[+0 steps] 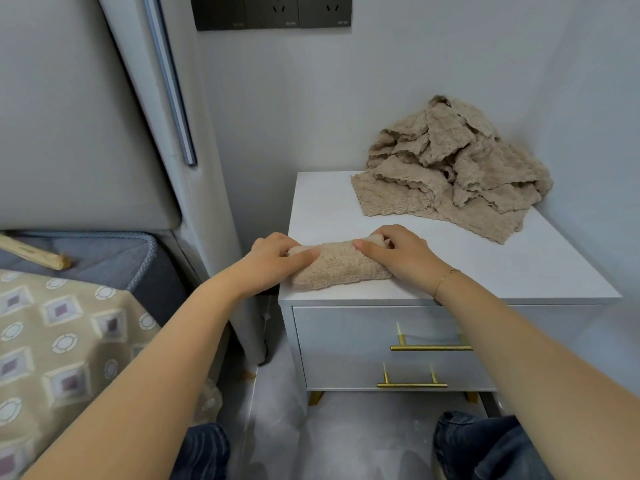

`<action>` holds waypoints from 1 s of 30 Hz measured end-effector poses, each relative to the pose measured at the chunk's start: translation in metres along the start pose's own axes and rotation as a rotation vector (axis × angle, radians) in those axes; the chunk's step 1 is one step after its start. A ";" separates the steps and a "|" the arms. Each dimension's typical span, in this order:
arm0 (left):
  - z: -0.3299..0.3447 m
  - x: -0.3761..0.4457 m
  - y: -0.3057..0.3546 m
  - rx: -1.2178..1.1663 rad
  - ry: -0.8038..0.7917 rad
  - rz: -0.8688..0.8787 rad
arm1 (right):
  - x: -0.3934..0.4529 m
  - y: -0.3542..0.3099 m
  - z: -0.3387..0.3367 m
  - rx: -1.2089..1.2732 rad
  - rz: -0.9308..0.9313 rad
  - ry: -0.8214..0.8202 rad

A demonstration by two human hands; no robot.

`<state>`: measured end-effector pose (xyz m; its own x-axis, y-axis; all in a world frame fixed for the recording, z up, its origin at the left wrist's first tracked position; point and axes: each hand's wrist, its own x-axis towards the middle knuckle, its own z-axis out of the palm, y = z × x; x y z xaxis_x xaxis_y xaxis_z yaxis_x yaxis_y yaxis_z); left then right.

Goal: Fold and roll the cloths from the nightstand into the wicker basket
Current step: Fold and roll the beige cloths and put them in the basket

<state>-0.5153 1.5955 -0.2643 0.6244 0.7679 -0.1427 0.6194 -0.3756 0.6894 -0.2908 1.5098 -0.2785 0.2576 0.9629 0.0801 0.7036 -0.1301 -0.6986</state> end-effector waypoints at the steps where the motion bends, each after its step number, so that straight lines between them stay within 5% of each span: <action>1: -0.002 -0.002 0.002 -0.032 -0.042 0.013 | -0.002 0.001 -0.002 0.083 -0.008 -0.036; 7: 0.003 -0.008 0.017 -0.112 -0.078 0.022 | -0.020 -0.002 -0.016 0.392 -0.024 -0.067; 15: 0.040 -0.026 0.084 -0.482 -0.082 0.060 | -0.066 -0.010 -0.057 1.033 0.242 0.337; 19: 0.064 -0.054 0.124 -0.602 -0.077 0.095 | -0.111 -0.016 -0.074 1.353 0.187 0.425; 30: 0.147 -0.152 0.189 -0.496 -0.305 0.171 | -0.282 -0.011 -0.089 1.279 0.481 0.855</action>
<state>-0.4232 1.3312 -0.2165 0.8494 0.5070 -0.1468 0.2479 -0.1376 0.9590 -0.3127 1.2189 -0.2301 0.8642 0.4285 -0.2637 -0.4209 0.3283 -0.8456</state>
